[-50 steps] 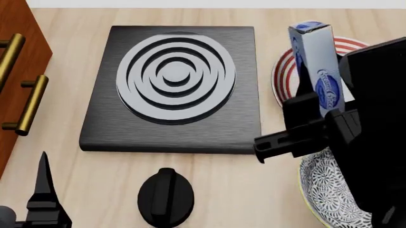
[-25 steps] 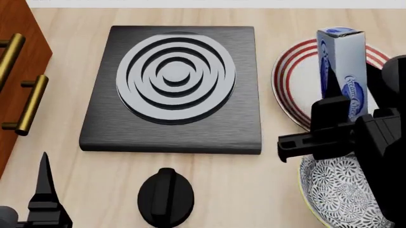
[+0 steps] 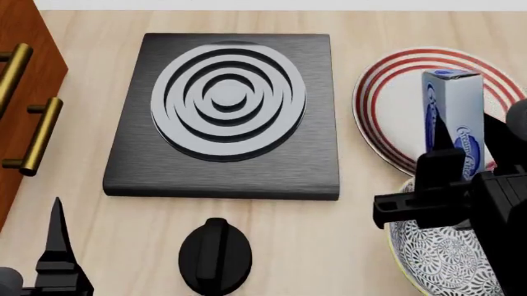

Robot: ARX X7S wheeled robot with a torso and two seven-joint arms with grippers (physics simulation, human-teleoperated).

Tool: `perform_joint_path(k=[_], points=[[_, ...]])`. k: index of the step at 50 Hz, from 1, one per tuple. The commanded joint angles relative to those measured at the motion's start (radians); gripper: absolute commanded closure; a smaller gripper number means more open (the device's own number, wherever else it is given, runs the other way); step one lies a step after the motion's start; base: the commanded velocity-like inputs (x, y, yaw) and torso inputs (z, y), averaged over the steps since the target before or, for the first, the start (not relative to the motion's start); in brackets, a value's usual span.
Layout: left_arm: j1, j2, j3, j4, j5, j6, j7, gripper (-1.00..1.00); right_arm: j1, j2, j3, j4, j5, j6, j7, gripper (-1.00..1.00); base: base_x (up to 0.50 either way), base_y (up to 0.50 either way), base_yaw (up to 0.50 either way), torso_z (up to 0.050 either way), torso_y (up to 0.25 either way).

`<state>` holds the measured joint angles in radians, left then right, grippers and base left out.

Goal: Pick up the cream cheese and put it in the bowl.

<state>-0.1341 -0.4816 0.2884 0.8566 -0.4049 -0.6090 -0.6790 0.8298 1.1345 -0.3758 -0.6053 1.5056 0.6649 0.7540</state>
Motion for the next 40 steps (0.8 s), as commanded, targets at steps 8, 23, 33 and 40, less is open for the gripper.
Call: perform_joint_path(k=[8,23,33,40], points=[[-0.002,-0.002,0.000,-0.001,-0.005,0.001,-0.005,-1.00,-0.026,0.019,0.004,0.018,0.004,0.016,-0.004,1.00,0.00,0.00,0.00,0.000,0.000],[-0.006,-0.004,0.002,0.000,-0.010,-0.003,-0.010,-1.00,-0.043,0.026,-0.002,0.031,0.023,0.024,0.010,1.00,0.00,0.00,0.00,0.000,0.001],[-0.004,-0.006,0.007,-0.003,-0.005,0.002,-0.012,-1.00,-0.048,0.034,-0.006,0.039,0.042,0.038,0.023,1.00,0.00,0.00,0.00,0.000,0.000],[-0.008,-0.008,0.008,0.000,-0.008,-0.006,-0.016,-1.00,-0.071,0.046,-0.004,0.034,0.047,0.030,0.023,1.00,0.00,0.00,0.00,0.000,0.001]])
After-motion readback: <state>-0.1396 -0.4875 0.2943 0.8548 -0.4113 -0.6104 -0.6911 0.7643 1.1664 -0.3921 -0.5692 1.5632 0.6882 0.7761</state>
